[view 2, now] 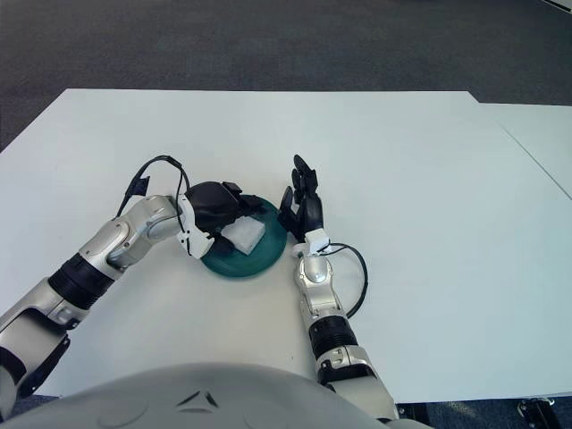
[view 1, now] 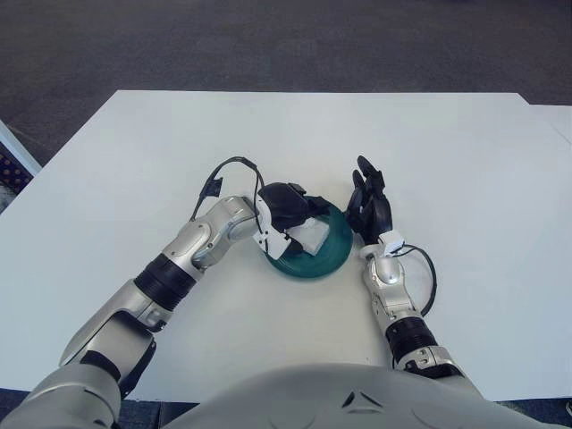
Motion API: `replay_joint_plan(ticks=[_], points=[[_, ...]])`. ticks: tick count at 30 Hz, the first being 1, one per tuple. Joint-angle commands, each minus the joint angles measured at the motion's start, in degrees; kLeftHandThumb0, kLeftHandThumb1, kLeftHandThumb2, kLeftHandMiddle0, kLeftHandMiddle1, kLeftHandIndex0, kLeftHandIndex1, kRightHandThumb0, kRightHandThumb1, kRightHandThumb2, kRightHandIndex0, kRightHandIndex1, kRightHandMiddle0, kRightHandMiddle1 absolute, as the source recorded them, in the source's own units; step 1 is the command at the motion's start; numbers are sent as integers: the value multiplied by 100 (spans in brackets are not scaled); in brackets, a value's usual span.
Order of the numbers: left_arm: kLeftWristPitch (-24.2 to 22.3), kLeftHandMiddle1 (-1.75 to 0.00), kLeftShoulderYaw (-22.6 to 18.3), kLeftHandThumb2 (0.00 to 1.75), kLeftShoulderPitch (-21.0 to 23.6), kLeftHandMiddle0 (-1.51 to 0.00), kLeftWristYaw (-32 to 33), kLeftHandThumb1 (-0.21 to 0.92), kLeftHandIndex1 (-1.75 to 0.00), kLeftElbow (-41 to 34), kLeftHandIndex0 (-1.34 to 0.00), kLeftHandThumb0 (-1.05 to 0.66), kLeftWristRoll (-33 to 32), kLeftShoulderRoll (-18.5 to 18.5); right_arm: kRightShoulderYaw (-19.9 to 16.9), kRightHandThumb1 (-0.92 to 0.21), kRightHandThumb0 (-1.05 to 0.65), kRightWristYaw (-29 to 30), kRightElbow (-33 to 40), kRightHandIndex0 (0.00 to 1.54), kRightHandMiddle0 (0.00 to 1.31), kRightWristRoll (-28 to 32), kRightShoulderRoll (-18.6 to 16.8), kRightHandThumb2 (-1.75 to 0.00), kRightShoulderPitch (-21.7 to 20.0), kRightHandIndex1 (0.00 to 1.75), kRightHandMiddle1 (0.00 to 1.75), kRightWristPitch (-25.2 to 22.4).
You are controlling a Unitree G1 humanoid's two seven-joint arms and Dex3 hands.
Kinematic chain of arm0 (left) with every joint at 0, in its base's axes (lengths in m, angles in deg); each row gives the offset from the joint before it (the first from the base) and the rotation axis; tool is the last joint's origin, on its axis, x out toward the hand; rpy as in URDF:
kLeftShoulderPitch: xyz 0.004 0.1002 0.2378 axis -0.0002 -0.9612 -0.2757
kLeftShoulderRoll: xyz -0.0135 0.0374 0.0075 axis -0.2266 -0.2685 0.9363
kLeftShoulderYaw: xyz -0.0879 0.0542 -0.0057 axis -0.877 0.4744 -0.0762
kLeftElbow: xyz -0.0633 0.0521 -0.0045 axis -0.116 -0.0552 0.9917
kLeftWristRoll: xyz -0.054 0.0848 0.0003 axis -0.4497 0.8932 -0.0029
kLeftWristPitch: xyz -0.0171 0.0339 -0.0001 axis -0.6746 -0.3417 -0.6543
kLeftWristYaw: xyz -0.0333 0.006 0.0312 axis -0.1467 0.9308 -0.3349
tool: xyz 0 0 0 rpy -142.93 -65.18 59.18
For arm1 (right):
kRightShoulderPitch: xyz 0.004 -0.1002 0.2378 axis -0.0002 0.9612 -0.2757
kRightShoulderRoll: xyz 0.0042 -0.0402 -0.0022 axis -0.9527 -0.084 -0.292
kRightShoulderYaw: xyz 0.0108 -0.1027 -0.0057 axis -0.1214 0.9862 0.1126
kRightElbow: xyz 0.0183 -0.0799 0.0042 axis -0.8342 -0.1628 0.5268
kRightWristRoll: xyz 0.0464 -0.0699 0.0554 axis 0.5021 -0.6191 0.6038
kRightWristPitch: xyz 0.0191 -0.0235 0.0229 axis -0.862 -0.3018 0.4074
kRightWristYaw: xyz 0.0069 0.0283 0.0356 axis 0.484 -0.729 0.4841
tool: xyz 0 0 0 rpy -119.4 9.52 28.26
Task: Put the charger into the plate.
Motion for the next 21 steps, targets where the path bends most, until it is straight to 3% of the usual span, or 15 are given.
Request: replay_joint_plan(ticks=[1, 6, 7, 8, 9, 10, 11, 13, 16, 20, 21], points=[[110, 0, -111, 77, 28, 0, 386, 92, -2, 55, 0, -105, 131, -99, -55, -92, -66, -11, -1137, 9, 0, -49, -40, -95, 797, 0, 36, 126], [152, 0, -105, 76, 12, 0, 466, 92, 0, 50, 0, -105, 117, -126, -148, -92, -66, -12, -1181, 9, 0, 97, -139, -95, 777, 0, 36, 241], [155, 0, -103, 75, 13, 0, 470, 92, 0, 53, 0, -105, 113, -129, -221, -90, -60, -20, -1207, 17, 5, 213, -206, -90, 766, 31, 64, 323], [157, 0, -101, 75, 14, 0, 474, 92, 0, 55, 0, -105, 111, -131, -271, -87, -52, -25, -1225, 25, 13, 290, -252, -81, 757, 82, 104, 379], [157, 0, -100, 75, 14, 0, 469, 92, 0, 53, 0, -105, 103, -138, 160, -85, -46, -666, -262, 30, 18, 978, -407, -76, 1460, 116, 129, -88], [157, 0, -100, 74, 14, 0, 466, 92, 0, 53, 0, -105, 98, -143, 506, -86, -50, -1143, 469, 24, 14, 1471, -502, -80, 1990, 103, 114, -459], [158, 0, -100, 73, 14, 0, 464, 92, 0, 52, 0, -105, 95, -146, 738, -88, -55, -1469, 967, 21, 9, 1807, -563, -88, 2348, 73, 87, -716], [189, 0, -103, 72, 8, 0, 537, 92, 0, 101, 0, -105, 106, -149, 327, -91, -61, -1080, -168, 19, 4, 1119, -405, -96, 1876, 33, 57, -519], [255, 0, -101, 70, 10, 0, 616, 92, 0, 164, 0, -105, 106, -164, 175, -91, -63, -434, -194, 16, 1, 471, -236, -100, 1617, 15, 43, -816], [313, 0, -99, 68, 1, 0, 659, 92, 0, 190, 0, -105, 72, -181, -44, -92, -63, -127, -556, 12, 0, 286, -112, -101, 1145, 4, 35, -962], [321, 0, -101, 68, 2, 0, 656, 92, 0, 191, 0, -105, 65, -186, 325, -92, -63, -513, 1332, 11, 0, 2308, -341, -101, 1300, 2, 34, -2241]])
